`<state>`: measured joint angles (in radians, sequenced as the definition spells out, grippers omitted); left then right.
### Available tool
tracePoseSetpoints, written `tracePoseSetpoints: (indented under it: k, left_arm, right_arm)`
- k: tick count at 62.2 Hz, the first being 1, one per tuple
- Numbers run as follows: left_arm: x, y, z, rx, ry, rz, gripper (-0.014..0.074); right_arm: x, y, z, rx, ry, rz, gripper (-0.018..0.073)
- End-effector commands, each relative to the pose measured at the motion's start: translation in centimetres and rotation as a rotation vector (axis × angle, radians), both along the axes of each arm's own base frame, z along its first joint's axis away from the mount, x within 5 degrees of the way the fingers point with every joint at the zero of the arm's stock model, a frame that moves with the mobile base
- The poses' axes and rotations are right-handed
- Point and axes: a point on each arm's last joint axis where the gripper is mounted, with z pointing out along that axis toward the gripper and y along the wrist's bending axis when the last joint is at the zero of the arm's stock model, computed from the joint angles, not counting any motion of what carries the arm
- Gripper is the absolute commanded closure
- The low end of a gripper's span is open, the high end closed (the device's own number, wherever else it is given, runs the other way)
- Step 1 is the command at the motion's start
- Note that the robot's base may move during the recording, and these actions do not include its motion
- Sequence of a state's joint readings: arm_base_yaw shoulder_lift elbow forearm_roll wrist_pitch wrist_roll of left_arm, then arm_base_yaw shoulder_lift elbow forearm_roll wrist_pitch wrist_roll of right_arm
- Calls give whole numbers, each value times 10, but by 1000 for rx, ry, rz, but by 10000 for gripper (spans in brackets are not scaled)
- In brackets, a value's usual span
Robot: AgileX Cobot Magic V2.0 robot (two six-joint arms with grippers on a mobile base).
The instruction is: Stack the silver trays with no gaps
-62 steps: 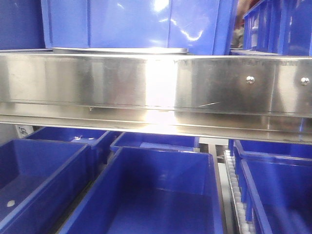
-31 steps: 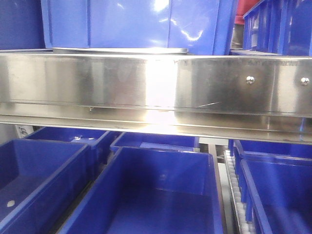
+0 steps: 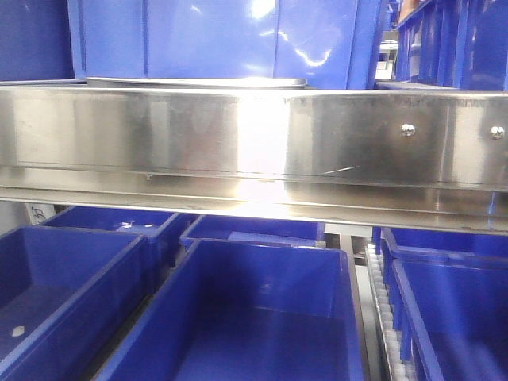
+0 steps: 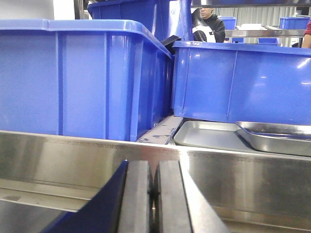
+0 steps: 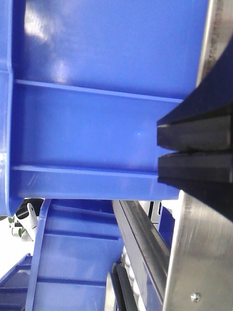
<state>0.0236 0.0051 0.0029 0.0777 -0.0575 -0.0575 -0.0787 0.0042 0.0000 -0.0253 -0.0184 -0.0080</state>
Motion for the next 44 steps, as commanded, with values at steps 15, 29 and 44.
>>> tracePoseSetpoints:
  k: [15,29,44]
  left_arm:
    - [-1,0,3,-1,-22,2,594]
    - [-1,0,3,-1,-22,2,594]
    - [-1,0,3,-1,-22,2,594]
  right_arm:
    - [0,1,1,-5,-15,12,646]
    - [0,1,1,-5,-15,12,646]
    - [0,1,1,-5,-15,12,646]
